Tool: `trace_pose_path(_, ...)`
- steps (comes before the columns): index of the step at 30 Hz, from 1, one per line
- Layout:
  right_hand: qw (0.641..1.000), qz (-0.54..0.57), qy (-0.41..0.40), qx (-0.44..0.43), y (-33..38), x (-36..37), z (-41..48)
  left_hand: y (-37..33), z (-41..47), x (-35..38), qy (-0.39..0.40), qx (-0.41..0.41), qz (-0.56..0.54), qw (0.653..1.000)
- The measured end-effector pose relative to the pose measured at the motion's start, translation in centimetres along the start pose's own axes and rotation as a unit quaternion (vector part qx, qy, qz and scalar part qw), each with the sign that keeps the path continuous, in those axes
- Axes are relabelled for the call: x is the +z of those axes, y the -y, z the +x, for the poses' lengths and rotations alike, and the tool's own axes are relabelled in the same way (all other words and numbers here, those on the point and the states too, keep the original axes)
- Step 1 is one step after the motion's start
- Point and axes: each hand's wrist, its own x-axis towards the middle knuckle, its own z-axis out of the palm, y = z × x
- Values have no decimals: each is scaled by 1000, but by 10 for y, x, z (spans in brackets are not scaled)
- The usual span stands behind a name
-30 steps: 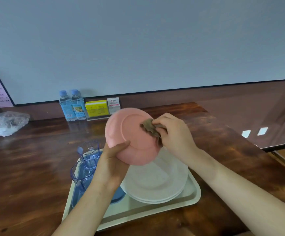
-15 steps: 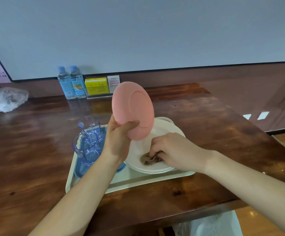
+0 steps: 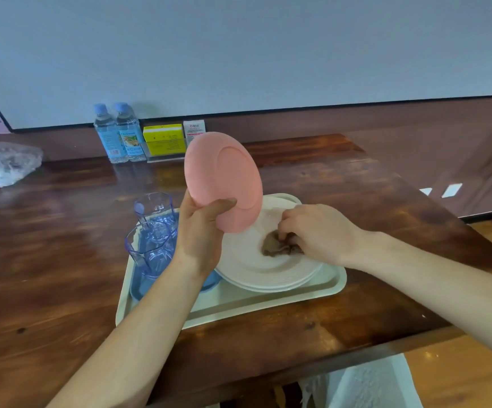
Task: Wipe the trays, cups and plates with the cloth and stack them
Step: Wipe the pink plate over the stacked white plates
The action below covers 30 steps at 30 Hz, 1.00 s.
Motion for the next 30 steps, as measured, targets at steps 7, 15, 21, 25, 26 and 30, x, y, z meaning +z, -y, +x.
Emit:
trace_pose_path(7, 929, 366, 37, 35, 34, 2, -8, 4, -2, 0, -8, 3, 5, 1000)
trace_pose_path(15, 926, 369, 45, 56, 30, -8, -29, -1, -2, 3, -16, -14, -11, 1000)
trace_pose_path(21, 902, 405, -53, 140, -2, -45, -49, -16, -5, 11, 29, -12, -33, 999)
trace_pose_path(25, 811, 483, -258, 204, 16, -35, -44, -29, -22, 23, 79, -46, -103, 990)
trace_pose_path(26, 804, 473, -297, 203, 25, -32, -40, -31, -27, 25, 83, -60, -121, 987)
trace_pose_path(30, 829, 382, -390, 123, 66, -32, -23, -34, -46, 34, 103, -105, -159, 976)
